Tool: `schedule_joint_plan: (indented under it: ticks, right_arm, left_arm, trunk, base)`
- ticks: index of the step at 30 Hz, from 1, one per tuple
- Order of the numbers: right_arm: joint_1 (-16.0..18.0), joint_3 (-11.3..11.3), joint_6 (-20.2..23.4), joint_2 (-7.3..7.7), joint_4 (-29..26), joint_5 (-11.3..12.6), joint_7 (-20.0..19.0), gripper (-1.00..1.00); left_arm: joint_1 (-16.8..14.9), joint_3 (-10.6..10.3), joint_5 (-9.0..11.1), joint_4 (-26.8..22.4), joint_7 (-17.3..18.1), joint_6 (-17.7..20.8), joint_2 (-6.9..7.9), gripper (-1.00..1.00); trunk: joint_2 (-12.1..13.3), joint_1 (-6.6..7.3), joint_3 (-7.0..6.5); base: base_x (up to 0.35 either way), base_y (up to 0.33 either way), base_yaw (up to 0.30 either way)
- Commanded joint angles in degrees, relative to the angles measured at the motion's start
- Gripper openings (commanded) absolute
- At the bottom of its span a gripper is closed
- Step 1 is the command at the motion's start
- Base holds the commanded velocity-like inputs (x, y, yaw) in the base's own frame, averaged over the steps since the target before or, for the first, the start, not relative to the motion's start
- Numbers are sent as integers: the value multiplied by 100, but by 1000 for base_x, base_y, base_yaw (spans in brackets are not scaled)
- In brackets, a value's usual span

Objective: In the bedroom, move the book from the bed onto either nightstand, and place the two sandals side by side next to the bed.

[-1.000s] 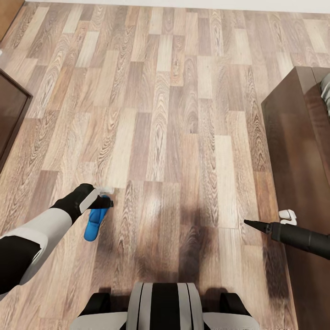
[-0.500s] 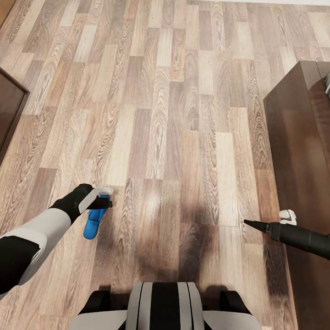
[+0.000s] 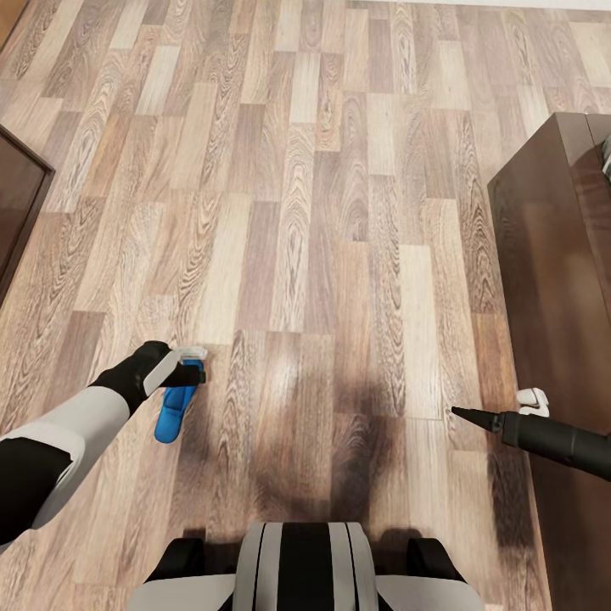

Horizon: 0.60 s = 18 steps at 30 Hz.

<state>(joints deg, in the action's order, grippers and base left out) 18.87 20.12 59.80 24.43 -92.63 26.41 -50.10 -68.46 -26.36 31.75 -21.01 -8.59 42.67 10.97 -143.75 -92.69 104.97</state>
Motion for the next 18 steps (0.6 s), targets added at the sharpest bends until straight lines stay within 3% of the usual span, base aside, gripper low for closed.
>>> schedule_joint_plan:
  ticks: [1, 8, 9, 18]
  right_arm:
    - [3, 6, 20, 2, -1, -22, -35, 100]
    - [3, 8, 20, 2, -2, -22, -35, 100]
    - [3, 8, 20, 1, -2, -22, -35, 100]
    - [3, 9, 20, 0, -1, -22, -35, 100]
  left_arm:
    - [6, -43, 61, -12, -46, -1, 7, 100]
    - [61, -45, 60, -10, -56, -67, 9, 100]
    - [72, -45, 60, -10, -60, -93, 9, -100]
    - [105, -33, 58, -4, -70, -210, 10, -100]
  trunk:
    - [-1, 1, 3]
    - [-1, 1, 3]
    - [-1, 1, 3]
    - [-1, 1, 3]
  base:
    - [0, 0, 0]
    - [0, 0, 0]
    - [0, 0, 0]
    - [0, 0, 0]
